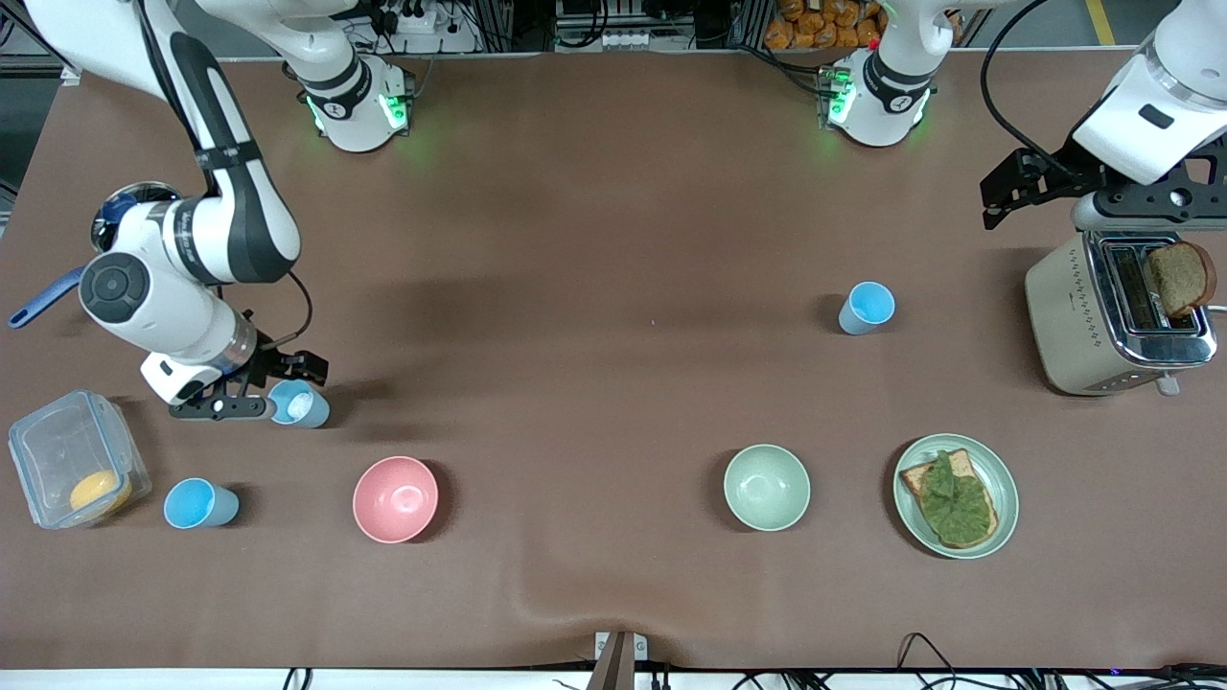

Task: Stack blue cups with both arms
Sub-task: 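Lower the right gripper onto the blue cup holding the white ball and grasp it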

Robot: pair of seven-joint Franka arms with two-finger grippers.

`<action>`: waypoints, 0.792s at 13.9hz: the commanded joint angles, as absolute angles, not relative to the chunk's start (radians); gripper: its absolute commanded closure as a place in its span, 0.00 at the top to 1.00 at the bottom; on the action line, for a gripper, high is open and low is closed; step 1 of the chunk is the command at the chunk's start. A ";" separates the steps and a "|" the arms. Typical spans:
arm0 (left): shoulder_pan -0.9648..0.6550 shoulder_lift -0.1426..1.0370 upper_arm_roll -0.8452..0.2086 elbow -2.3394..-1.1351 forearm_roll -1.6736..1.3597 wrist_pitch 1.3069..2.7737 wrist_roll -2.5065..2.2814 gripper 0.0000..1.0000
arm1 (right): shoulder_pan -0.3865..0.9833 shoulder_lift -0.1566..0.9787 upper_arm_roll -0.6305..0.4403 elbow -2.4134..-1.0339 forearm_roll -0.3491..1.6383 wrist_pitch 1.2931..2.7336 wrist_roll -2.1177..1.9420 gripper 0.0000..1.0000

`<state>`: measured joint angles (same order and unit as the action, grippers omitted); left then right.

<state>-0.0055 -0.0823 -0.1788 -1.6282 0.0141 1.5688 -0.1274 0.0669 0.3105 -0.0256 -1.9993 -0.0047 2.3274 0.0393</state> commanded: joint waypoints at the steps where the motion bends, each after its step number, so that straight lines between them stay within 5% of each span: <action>1: -0.008 -0.086 -0.183 -1.618 0.006 1.568 -0.141 1.00 | 0.051 0.383 -0.020 -1.965 -0.020 2.379 0.040 1.00; 5: -0.006 -0.086 -0.181 -1.618 0.002 1.568 -0.141 1.00 | 0.029 0.472 -0.018 -1.942 -0.012 2.416 0.041 0.98; 11: 0.000 -0.083 -0.176 -1.620 -0.020 1.565 -0.143 1.00 | 0.037 0.488 -0.020 -1.908 -0.020 2.398 0.026 0.11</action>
<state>-0.0043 -0.0823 -0.1774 -1.6265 -0.0018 1.5687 -0.1280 0.0462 0.4814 -0.0275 -1.9387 -0.0047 2.4170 0.0376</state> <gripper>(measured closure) 0.000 0.489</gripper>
